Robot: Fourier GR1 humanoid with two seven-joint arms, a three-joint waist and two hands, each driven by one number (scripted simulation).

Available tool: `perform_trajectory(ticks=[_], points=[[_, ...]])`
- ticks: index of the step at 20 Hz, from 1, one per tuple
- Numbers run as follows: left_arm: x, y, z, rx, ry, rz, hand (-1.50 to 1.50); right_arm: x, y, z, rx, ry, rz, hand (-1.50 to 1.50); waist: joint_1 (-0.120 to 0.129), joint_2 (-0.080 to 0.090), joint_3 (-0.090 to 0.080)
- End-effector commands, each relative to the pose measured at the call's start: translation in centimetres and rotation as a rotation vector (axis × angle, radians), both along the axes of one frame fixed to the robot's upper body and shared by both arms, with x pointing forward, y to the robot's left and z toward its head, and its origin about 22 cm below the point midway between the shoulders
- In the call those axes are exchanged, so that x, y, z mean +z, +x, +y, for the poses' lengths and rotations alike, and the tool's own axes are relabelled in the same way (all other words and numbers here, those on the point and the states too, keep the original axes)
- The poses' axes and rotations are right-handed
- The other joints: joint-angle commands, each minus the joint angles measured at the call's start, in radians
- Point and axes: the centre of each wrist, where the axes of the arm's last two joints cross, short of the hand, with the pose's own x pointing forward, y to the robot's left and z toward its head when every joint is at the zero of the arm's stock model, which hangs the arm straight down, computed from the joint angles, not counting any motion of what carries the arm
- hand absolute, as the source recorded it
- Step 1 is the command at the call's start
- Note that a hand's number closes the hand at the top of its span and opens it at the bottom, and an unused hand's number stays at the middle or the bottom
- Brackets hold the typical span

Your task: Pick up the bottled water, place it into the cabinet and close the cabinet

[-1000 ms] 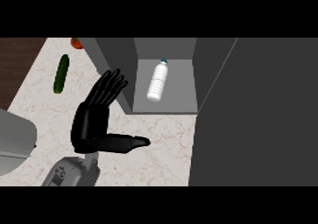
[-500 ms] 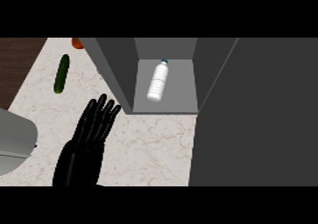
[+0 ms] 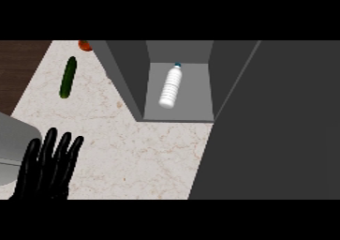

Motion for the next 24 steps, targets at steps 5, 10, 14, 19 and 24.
perform_trajectory(ticks=[5, 10, 14, 19, 24], points=[[0.0, -3.2, 4.4, 0.042, 0.007, -0.005, -1.50, 3.1, -1.1, 3.3, 0.184, 0.002, -0.063, 1.50, 0.006, -0.006, -0.003], [1.5, -4.8, 5.9, 0.055, -0.023, -0.006, -1.50, 3.9, -1.4, 4.6, 0.205, -0.022, -0.076, 1.50, 0.015, -0.007, -0.003], [1.1, -4.8, 7.5, 0.047, -0.039, -0.014, -1.50, 3.6, 0.0, 6.2, 0.209, -0.031, -0.071, 1.50, 0.032, -0.002, -0.005], [1.5, -6.0, 8.5, 0.026, -0.023, 0.006, -1.50, 4.0, 1.5, 7.4, 0.196, 0.059, -0.027, 1.50, 0.045, -0.002, -0.003], [1.1, -7.6, 10.8, 0.022, -0.048, 0.005, -1.50, 5.3, 4.5, 10.4, 0.186, 0.036, 0.000, 1.50, 0.043, 0.000, -0.003]])
